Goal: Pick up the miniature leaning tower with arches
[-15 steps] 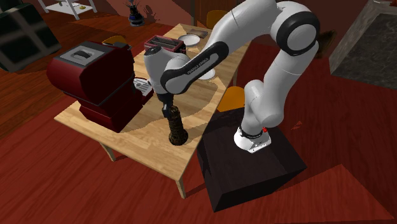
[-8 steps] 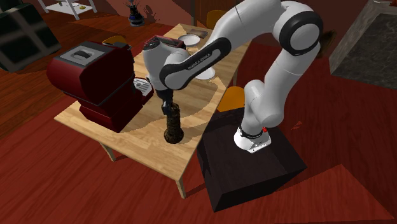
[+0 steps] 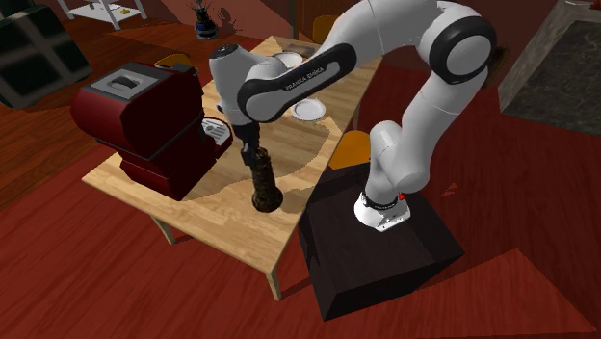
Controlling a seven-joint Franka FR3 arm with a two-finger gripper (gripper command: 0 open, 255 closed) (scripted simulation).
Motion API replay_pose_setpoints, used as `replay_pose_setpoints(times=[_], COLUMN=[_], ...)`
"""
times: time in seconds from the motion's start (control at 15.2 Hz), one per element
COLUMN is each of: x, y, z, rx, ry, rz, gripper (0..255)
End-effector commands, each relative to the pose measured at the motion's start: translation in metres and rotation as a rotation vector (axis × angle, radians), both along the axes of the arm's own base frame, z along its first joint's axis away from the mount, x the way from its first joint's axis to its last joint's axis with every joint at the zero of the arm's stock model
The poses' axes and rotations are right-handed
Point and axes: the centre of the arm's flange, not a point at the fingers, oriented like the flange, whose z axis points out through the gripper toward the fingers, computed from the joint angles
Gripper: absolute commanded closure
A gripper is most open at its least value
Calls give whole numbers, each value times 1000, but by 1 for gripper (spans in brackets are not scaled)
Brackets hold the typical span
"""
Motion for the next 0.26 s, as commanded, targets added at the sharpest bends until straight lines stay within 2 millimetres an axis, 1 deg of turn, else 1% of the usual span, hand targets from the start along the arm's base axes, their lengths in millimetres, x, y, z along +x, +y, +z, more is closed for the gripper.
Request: replay_pose_setpoints(times=[0.0, 0.07, 0.2], x=[-2, -2, -2], y=[0, 0, 0], z=[12, 17, 18], rx=[0, 0, 0], ry=[-1, -1, -1], rz=[0, 0, 0], gripper=[255, 255, 255])
